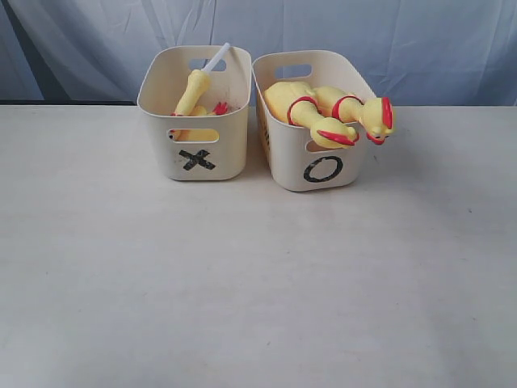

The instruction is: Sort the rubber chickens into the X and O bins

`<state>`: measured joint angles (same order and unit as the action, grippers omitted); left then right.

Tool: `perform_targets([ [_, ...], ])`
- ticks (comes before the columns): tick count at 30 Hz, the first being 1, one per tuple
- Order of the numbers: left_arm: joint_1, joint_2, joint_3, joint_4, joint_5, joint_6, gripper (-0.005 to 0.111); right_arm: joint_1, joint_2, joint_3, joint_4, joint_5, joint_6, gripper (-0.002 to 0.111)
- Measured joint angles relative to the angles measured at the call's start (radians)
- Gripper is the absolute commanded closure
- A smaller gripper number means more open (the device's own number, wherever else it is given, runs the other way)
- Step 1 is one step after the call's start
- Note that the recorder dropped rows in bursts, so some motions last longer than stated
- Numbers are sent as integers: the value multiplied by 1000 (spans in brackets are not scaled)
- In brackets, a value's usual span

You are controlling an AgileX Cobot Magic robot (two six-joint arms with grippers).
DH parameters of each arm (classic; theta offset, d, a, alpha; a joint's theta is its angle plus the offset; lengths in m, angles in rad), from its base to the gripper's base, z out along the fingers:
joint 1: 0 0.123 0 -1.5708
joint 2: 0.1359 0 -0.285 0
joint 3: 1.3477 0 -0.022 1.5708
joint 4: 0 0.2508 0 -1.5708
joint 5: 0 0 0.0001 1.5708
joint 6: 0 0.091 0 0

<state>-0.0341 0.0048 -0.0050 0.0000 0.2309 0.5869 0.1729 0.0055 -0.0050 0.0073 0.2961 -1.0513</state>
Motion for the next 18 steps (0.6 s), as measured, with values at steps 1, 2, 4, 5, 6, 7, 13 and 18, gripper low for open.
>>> perform_targets([
  [1, 0, 0, 0, 0, 0, 0, 107, 0, 0, 0, 0, 0, 44, 108],
  [2, 0, 0, 0, 0, 0, 0, 107, 0, 0, 0, 2, 0, 104, 108],
  [4, 0, 0, 0, 0, 0, 0, 107, 0, 0, 0, 9, 0, 227, 108],
  [5, 0, 0, 0, 0, 0, 0, 107, 0, 0, 0, 15, 0, 284, 108],
  [6, 0, 0, 0, 0, 0, 0, 107, 0, 0, 0, 19, 0, 334, 108],
  [7, 0, 0, 0, 0, 0, 0, 107, 0, 0, 0, 19, -2, 366, 108],
  [13, 0, 0, 0, 0, 0, 0, 107, 0, 0, 0, 25, -6, 439, 108],
  [18, 0, 0, 0, 0, 0, 0, 107, 0, 0, 0, 24, -6, 518, 108],
])
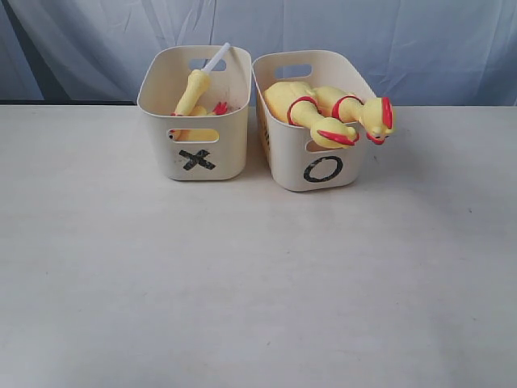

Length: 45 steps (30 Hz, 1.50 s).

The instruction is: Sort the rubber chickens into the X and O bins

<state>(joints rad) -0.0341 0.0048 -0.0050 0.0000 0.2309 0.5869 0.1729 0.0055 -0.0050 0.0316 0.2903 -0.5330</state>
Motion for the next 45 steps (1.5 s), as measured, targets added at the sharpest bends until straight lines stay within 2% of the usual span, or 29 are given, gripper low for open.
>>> perform_targets([
  [8, 0, 0, 0, 0, 0, -8, 107, 0, 0, 0, 0, 0, 391, 108],
  [11, 0, 0, 0, 0, 0, -80, 107, 0, 0, 0, 0, 0, 516, 108],
  [12, 0, 0, 0, -10, 0, -159, 107, 0, 0, 0, 0, 0, 563, 108],
  [16, 0, 0, 0, -20, 0, -347, 107, 0, 0, 0, 0, 0, 592, 108],
  [18, 0, 0, 0, -21, 0, -375, 107, 0, 0, 0, 0, 0, 596, 108],
  [45, 0, 0, 0, -23, 0, -386, 107, 0, 0, 0, -15, 21, 552, 108],
])
